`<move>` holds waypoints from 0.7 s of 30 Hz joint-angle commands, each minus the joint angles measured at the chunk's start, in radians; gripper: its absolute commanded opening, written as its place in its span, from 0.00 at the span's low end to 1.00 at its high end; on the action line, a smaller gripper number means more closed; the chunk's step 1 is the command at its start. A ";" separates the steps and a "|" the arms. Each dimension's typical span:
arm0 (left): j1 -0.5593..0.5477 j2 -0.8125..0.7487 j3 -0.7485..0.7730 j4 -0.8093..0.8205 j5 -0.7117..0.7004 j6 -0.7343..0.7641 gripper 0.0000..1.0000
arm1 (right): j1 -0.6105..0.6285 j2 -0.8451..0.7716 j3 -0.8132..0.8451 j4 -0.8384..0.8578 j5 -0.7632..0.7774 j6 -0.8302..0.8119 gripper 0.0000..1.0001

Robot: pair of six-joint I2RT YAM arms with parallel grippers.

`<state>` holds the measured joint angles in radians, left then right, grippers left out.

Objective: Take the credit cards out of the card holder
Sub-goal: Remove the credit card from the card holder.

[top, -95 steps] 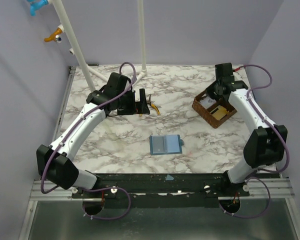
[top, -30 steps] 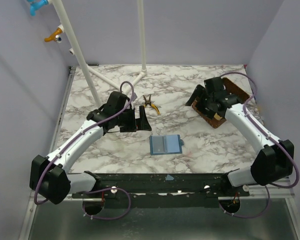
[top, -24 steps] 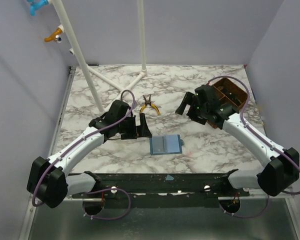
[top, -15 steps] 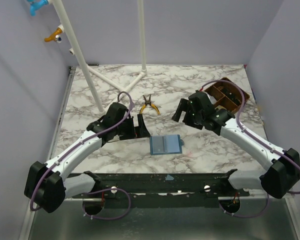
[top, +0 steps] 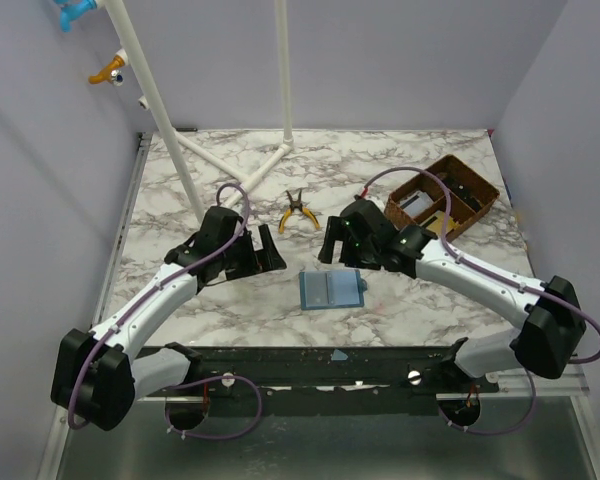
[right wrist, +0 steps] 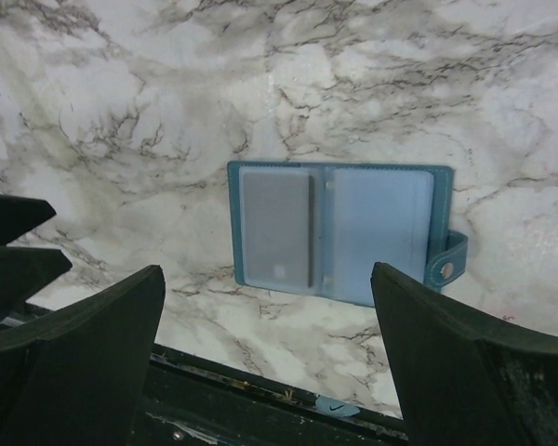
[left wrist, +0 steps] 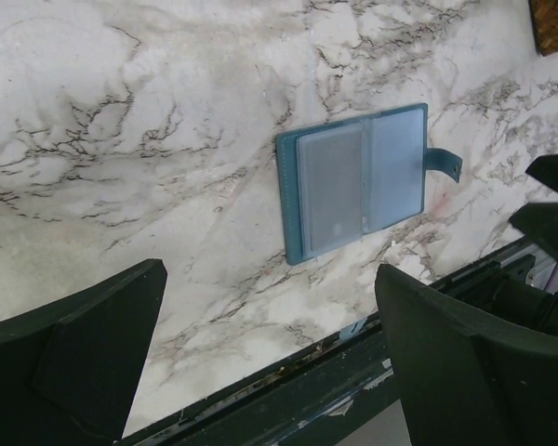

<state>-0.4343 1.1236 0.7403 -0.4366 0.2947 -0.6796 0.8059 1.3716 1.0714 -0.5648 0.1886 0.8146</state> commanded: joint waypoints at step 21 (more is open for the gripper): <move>0.061 0.019 -0.041 0.050 0.050 0.028 0.99 | 0.181 0.308 0.069 0.042 0.085 0.005 0.63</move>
<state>-0.3798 1.1351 0.7212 -0.4175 0.3119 -0.6632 0.9756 1.6409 1.1183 -0.5613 0.2680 0.8192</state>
